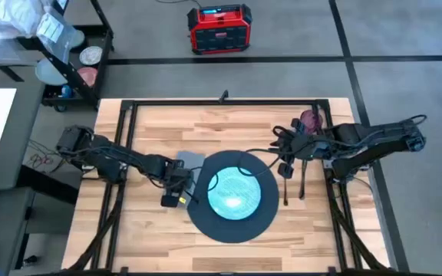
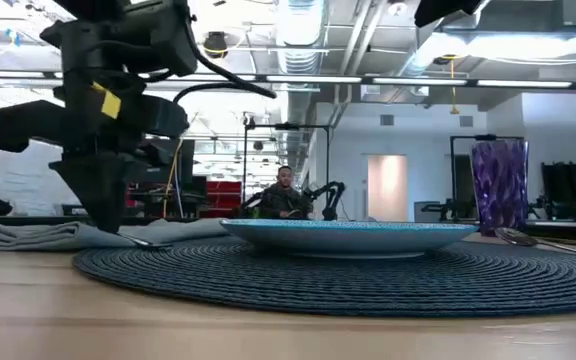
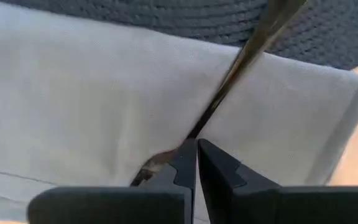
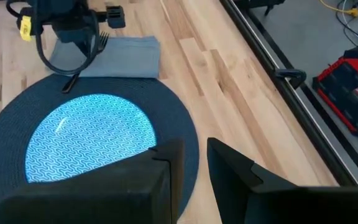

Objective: Set table place
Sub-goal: Adjust the black fork on the gray table napkin

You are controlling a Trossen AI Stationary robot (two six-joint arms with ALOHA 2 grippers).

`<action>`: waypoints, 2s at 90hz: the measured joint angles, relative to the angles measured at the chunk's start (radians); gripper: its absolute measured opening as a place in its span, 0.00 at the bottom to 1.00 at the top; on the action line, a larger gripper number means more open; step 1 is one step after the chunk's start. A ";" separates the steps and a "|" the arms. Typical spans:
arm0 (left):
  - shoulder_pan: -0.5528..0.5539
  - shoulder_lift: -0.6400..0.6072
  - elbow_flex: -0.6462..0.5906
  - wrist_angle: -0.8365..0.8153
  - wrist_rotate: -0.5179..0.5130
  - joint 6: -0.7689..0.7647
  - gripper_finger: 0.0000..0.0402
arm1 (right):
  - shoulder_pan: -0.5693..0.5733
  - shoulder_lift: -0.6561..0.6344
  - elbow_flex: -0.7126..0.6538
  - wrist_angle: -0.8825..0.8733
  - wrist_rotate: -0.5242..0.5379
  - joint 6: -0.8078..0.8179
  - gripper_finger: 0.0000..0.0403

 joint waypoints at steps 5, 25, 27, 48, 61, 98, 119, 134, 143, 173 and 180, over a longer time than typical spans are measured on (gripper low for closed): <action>0.016 0.000 0.000 0.001 -0.057 0.017 0.00 | 0.000 0.000 -0.002 0.004 0.000 0.000 0.15; 0.147 0.000 0.000 0.022 -0.151 0.132 0.00 | -0.001 0.000 -0.101 0.085 0.000 -0.004 0.15; 0.161 0.000 0.000 0.024 -0.152 0.138 0.00 | -0.002 0.000 -0.110 0.096 0.000 -0.003 0.15; 0.168 -0.018 0.032 0.036 -0.150 0.132 0.00 | -0.004 -0.030 -0.122 0.116 -0.003 0.020 0.15; 0.104 -0.067 0.041 0.066 -0.081 0.058 0.00 | -0.003 -0.044 -0.122 0.112 -0.005 0.026 0.15; 0.013 -0.066 -0.014 0.193 -0.057 -0.033 0.00 | -0.005 -0.046 -0.122 0.113 -0.005 0.013 0.15; 0.004 -0.066 -0.068 0.227 -0.057 -0.075 0.00 | -0.004 -0.046 -0.122 0.113 -0.005 0.011 0.15; -0.010 -0.066 -0.069 0.236 -0.043 -0.078 0.00 | -0.004 -0.046 -0.122 0.114 -0.005 0.011 0.15; -0.010 -0.066 -0.069 0.238 -0.017 -0.085 0.00 | -0.004 -0.046 -0.122 0.114 -0.005 0.011 0.15; -0.026 -0.019 -0.068 0.297 0.003 -0.096 0.00 | -0.003 -0.046 -0.122 0.115 -0.005 0.012 0.15; -0.025 0.030 -0.067 0.311 0.011 -0.097 0.00 | -0.001 -0.046 -0.122 0.119 -0.005 0.013 0.15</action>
